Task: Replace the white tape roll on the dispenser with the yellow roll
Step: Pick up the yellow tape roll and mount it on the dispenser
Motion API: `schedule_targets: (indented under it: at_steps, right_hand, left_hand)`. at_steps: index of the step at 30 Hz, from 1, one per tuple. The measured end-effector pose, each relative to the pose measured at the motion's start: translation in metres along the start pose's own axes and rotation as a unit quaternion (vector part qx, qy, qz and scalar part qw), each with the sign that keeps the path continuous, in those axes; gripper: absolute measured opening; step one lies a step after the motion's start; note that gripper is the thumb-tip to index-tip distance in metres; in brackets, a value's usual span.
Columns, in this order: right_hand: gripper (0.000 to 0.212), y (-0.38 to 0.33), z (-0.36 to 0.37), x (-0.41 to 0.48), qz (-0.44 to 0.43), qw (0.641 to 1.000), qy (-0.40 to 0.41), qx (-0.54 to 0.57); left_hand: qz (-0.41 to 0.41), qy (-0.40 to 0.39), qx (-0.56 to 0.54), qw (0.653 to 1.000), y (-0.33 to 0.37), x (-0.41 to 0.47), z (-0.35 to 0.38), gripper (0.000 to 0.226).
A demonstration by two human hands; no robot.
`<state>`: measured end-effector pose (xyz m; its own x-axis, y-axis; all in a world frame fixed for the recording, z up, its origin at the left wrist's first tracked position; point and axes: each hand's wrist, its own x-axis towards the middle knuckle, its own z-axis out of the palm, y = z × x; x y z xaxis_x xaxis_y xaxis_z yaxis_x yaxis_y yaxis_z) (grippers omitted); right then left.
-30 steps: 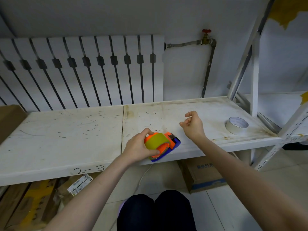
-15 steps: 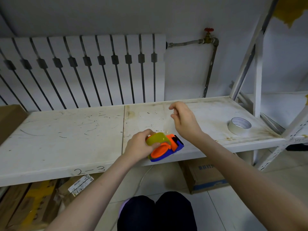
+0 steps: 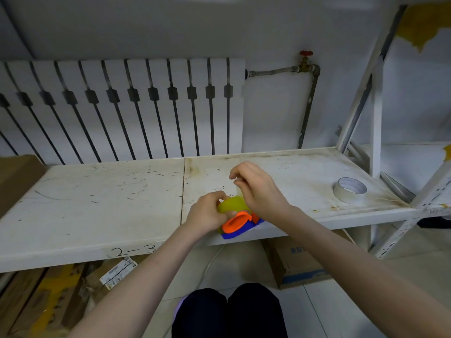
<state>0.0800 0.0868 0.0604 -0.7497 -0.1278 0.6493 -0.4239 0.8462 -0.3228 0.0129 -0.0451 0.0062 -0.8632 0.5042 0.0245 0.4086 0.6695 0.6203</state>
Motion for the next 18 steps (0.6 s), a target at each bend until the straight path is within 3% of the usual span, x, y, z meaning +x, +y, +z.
schedule_targets:
  at_steps: [14, 18]
  right_hand:
    - [0.014, -0.033, -0.007, 0.009, -0.024, 0.998, 0.021, 0.060]
    - [0.013, -0.050, -0.006, 0.020, -0.076, 0.994, 0.021, 0.077]
  left_hand:
    - [0.043, -0.004, 0.001, 0.999, -0.002, 0.005, -0.005, 0.025]
    - [0.080, 0.022, 0.025, 0.996, -0.001, 0.004, -0.004, 0.053]
